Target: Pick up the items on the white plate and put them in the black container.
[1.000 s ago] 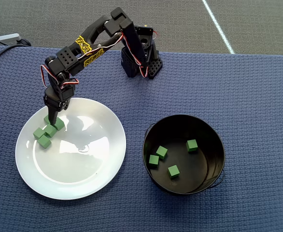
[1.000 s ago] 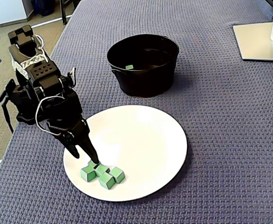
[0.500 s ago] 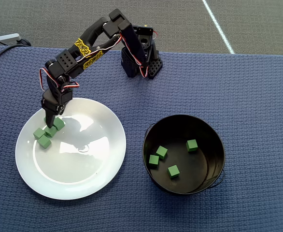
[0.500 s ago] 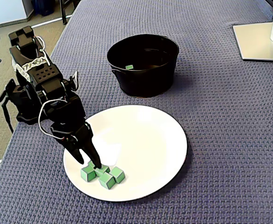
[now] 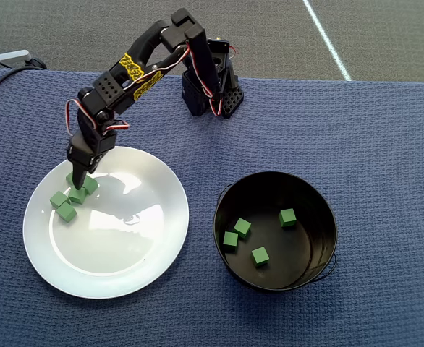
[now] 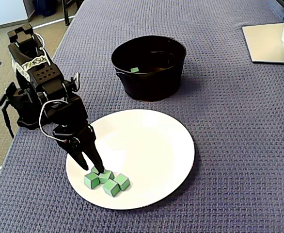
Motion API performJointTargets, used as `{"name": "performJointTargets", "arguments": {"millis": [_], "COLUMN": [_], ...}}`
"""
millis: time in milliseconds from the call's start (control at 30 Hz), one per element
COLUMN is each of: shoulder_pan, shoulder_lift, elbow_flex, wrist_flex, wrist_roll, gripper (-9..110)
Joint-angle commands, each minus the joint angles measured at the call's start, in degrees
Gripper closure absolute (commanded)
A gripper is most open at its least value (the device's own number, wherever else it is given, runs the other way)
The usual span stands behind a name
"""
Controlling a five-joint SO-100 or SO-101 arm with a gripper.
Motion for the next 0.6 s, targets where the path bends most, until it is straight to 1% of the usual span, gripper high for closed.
{"name": "performJointTargets", "arguments": {"millis": [0,100,267,467,567], "shoulder_pan": [-1.93,-2.99,-5.19,-8.09,-7.47], "shoulder_lift": [2.46,3.87,6.50,10.28,10.90], "elbow_flex": [3.87,5.62,8.88,13.54,14.06], "wrist_flex": [-0.79,-0.70,-0.35,1.58,0.26], "wrist_roll": [-0.35,0.09,1.23,3.16,2.72], "gripper": [88,88,85,85,84]}}
